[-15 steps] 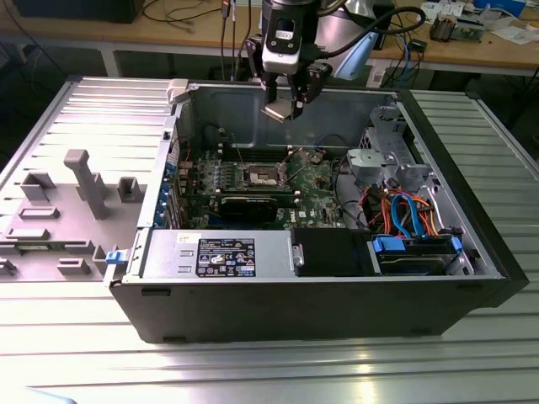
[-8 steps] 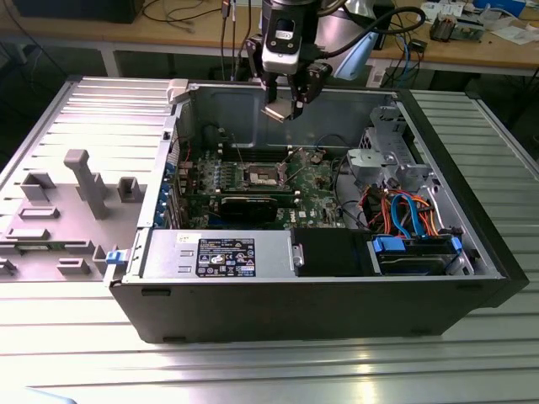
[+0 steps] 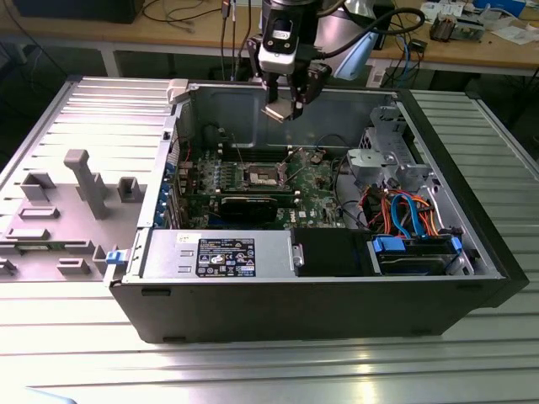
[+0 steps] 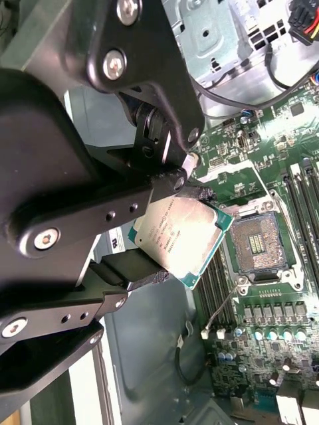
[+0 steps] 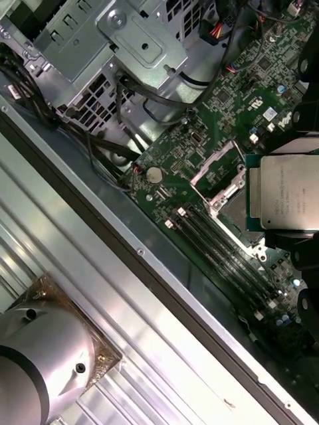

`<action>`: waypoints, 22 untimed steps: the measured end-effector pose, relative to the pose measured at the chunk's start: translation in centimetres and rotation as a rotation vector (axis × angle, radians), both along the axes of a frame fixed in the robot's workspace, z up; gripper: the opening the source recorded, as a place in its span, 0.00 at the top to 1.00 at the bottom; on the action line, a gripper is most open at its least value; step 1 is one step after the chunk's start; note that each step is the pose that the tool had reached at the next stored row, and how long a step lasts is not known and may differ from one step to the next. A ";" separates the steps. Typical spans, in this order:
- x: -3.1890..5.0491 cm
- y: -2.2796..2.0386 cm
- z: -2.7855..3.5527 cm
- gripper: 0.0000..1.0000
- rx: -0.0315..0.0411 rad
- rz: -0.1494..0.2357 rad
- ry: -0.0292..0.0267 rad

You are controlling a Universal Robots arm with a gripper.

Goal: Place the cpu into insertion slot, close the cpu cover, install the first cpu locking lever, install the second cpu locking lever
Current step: 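Place the cpu into insertion slot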

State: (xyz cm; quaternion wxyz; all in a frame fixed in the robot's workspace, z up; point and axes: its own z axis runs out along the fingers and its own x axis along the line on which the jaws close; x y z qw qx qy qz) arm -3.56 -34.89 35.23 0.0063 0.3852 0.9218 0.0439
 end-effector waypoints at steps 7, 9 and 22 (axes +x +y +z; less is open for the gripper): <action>0.00 0.00 -0.04 0.45 -0.0001 -0.047 0.0006; 0.00 0.00 -0.04 0.45 -0.0001 -0.047 0.0006; 0.00 0.00 -0.07 0.45 -0.0001 -0.090 0.0012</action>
